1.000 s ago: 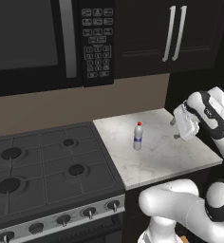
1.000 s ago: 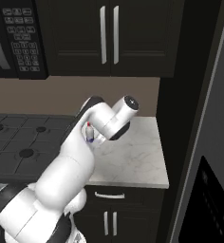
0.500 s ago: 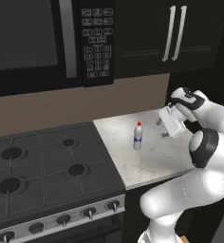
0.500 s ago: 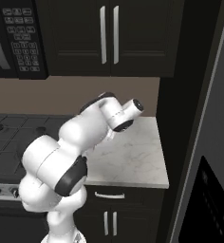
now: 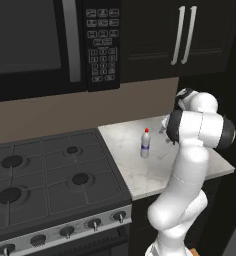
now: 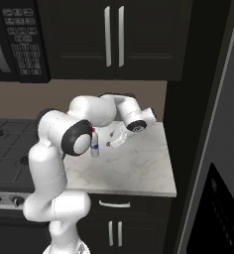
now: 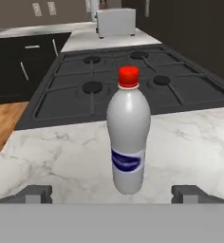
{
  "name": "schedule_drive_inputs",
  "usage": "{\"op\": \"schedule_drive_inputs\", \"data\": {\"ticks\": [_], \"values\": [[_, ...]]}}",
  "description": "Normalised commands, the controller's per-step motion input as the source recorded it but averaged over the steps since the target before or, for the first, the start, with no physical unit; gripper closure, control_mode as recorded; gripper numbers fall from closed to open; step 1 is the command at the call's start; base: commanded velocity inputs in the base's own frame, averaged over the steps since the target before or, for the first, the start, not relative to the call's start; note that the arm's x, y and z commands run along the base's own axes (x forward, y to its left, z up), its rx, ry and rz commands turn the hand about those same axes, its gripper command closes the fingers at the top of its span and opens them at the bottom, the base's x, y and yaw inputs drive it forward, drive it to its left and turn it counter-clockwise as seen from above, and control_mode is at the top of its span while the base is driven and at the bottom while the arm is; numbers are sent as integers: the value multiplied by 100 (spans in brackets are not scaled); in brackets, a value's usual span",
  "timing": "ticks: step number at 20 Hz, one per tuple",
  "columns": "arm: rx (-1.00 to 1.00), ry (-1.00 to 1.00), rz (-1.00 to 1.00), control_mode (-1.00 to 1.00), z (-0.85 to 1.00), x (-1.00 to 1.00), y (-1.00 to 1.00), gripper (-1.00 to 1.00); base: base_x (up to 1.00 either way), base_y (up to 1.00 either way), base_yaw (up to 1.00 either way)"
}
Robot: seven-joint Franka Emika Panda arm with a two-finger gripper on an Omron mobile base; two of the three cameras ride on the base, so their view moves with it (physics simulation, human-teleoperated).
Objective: Take the bottled waters from the counter and place them in the freezer to freeze. Close the freezer door after placing the bottles.
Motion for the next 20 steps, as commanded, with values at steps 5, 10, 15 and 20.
{"op": "schedule_drive_inputs", "data": {"ticks": [5,10,15,20], "values": [[29,1,0,-100,-20,16,0,-100,0,0,0],[10,-6,0,-100,-19,7,1,-100,0,0,0],[-3,-3,0,-100,-25,4,15,-100,0,0,0],[-10,-2,0,-100,-9,0,31,-100,0,0,0]]}}
